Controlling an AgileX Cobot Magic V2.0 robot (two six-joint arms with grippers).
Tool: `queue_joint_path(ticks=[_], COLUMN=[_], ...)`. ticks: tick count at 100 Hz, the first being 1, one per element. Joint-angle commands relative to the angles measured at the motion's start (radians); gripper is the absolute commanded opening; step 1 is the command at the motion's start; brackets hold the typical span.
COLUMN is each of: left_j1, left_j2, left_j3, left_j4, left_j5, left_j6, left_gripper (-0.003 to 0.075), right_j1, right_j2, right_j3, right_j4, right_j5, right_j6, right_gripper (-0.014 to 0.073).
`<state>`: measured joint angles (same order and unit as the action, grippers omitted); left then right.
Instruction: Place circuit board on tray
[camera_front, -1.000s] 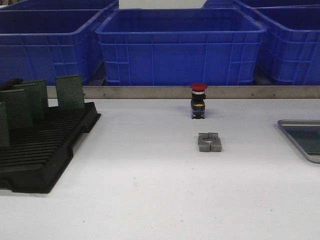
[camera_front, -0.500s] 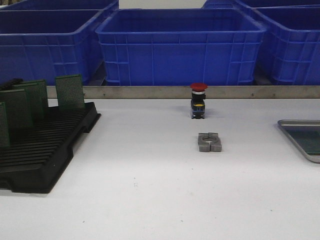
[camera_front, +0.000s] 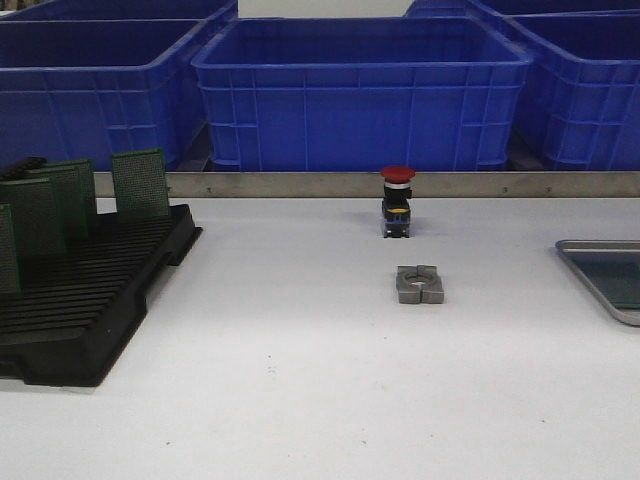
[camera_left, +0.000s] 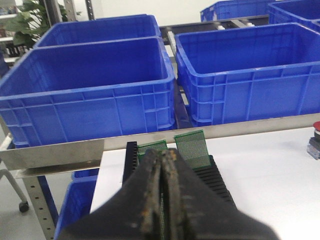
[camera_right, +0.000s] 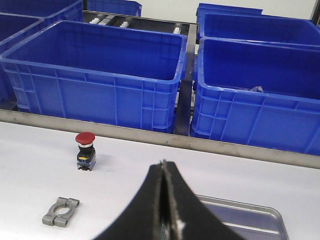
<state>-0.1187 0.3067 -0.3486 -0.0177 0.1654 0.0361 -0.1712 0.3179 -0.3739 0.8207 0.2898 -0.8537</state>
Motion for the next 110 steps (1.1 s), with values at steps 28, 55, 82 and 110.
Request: queue_joint_path(ticks=[28, 55, 82, 110], left_j1=[0.001, 0.001, 0.001, 0.001], left_j2=[-0.202, -0.35, -0.348, -0.348], left_j3=[0.182, 0.326, 0.355, 0.355], left_j4=[0.061, 0.064, 0.064, 0.062], left_j5=[-0.174, -0.216, -0.252, -0.252], left_j6=[-0.076, -0.078, -0.079, -0.079], left_gripper=[-0.0018, -0.0018, -0.0018, -0.0018], right_j1=[-0.004, -0.004, -0.004, -0.004], right_j2=[0.005, 0.005, 0.005, 0.005], right_j3=[-0.025, -0.025, -0.025, -0.025], right_j4=[0.022, 0.022, 0.022, 0.022], right_j5=[-0.06, -0.06, -0.06, -0.06], right_j6=[-0.004, -0.004, -0.004, -0.004], right_gripper=[-0.0069, -0.0069, -0.0069, -0.0069])
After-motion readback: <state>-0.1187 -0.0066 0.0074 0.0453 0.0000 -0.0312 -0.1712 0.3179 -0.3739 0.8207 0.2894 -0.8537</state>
